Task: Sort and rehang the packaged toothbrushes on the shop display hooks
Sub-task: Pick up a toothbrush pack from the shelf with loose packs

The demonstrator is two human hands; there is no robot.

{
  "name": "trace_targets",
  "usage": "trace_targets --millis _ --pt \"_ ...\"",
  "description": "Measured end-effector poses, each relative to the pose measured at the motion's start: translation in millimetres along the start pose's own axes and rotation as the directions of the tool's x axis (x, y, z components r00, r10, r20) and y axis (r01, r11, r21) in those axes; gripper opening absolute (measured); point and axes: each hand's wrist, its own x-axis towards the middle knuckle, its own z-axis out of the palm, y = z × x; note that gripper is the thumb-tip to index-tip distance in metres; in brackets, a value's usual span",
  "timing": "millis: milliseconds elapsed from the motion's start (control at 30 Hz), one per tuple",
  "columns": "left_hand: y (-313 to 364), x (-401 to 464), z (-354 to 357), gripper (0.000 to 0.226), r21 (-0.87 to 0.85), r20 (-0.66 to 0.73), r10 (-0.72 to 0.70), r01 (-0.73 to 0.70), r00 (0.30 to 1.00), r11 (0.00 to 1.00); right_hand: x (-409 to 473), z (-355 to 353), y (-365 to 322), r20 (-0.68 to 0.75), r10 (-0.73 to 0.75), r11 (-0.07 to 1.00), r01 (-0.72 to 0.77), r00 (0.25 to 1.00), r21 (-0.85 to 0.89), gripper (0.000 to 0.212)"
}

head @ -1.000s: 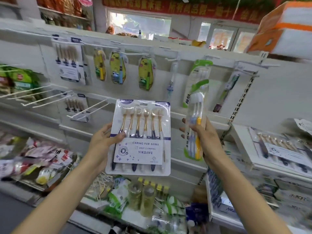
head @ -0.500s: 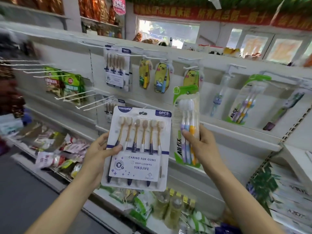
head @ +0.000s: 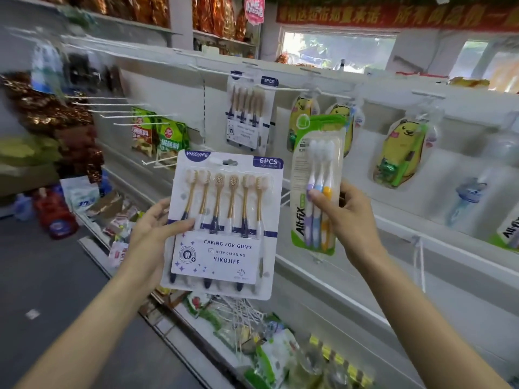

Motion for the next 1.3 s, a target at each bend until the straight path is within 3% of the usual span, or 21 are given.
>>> trace_targets --millis 200,433,567,767,1033,1133,1233,1300 --pt "-6 35 -15 0.048 -0.012 -0.027 0.043 -0.044 0.999 0.999 34 29 13 0.039 0.016 1.000 -0.016 0.999 0.012 0.018" --pt "-5 98 -31 0.038 -0.034 0.066 0.046 -0.044 0.997 0.998 61 67 13 -0.009 0.006 1.000 -0.006 1.000 0.024 0.027" --pt "-3 143 -44 0.070 -0.038 0.181 0.048 -0.042 0.982 0.998 69 89 11 -0.094 -0.051 0.999 0.050 0.994 -0.009 0.029" --pt "8 198 -68 0.047 -0.045 0.374 0.024 -0.008 0.927 0.999 69 133 0 -0.244 -0.140 0.990 0.133 0.960 -0.045 0.030" --pt "14 251 -95 0.053 -0.049 0.517 -0.046 0.083 0.855 0.995 69 177 -24 -0.364 -0.141 0.990 0.119 0.921 -0.081 0.031" --pt "15 261 -97 0.070 -0.040 0.559 -0.072 0.114 0.826 0.993 76 183 -33 -0.405 -0.108 0.994 0.097 0.908 -0.048 0.023" --pt "13 268 -98 0.054 -0.057 0.579 -0.095 0.157 0.810 0.986 85 184 -38 -0.429 -0.090 0.996 0.080 0.899 -0.042 0.021" --pt "9 272 -98 0.074 -0.033 0.605 -0.117 0.172 0.788 0.985 91 184 -37 -0.434 -0.071 0.997 0.061 0.898 -0.037 0.021"
